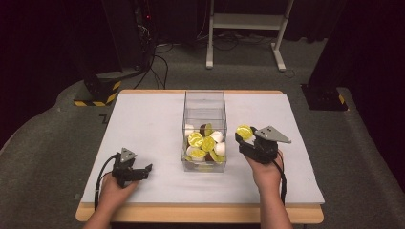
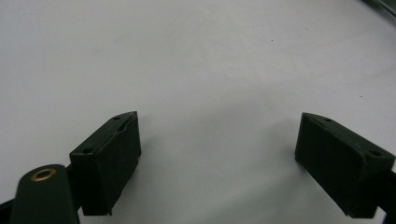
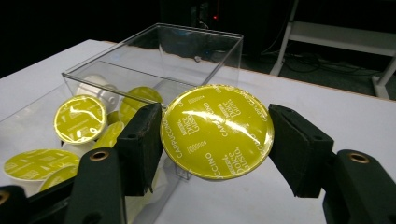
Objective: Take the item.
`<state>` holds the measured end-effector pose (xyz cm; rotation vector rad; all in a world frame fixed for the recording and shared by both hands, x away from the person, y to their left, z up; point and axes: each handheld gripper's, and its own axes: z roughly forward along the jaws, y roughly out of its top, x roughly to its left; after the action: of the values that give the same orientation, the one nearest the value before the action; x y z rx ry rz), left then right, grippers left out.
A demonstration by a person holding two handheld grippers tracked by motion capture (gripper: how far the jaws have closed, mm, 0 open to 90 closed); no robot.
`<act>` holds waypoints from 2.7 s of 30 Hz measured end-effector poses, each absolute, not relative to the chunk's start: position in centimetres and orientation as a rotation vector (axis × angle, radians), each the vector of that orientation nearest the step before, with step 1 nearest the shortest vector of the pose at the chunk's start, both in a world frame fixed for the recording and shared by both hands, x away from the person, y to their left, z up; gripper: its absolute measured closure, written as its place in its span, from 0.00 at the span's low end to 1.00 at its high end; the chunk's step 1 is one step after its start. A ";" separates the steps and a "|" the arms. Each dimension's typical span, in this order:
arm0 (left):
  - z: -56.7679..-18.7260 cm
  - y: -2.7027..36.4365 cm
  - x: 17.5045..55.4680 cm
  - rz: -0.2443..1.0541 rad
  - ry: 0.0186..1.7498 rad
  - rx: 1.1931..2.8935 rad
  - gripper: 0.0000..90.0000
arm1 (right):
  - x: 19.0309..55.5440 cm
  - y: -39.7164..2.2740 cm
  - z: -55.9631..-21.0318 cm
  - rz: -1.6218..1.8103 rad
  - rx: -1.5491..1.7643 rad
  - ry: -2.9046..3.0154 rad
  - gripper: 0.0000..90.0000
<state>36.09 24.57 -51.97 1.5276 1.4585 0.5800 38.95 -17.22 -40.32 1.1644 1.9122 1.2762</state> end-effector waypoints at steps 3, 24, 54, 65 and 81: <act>-52.0 24.6 36.1 0.580 1.458 1.529 0.16 | 39.2 -17.8 -40.5 1.254 1.182 1.895 0.42; -52.0 24.5 36.1 0.578 1.461 1.522 0.16 | 40.5 -19.7 -42.7 1.128 1.268 1.863 0.42; -52.0 24.6 36.1 0.581 1.458 1.536 0.16 | 48.4 -21.2 -47.7 0.880 1.480 1.884 0.42; -52.0 24.6 36.1 0.581 1.458 1.537 0.16 | 48.9 -21.3 -48.5 0.849 1.503 1.905 0.42; -52.0 24.6 36.1 0.582 1.457 1.540 0.16 | 47.3 -20.9 -47.7 0.905 1.494 1.901 0.31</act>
<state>36.06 24.63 -51.96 1.5402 1.4570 0.5816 47.34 -20.87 -47.67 1.4938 1.9014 0.9047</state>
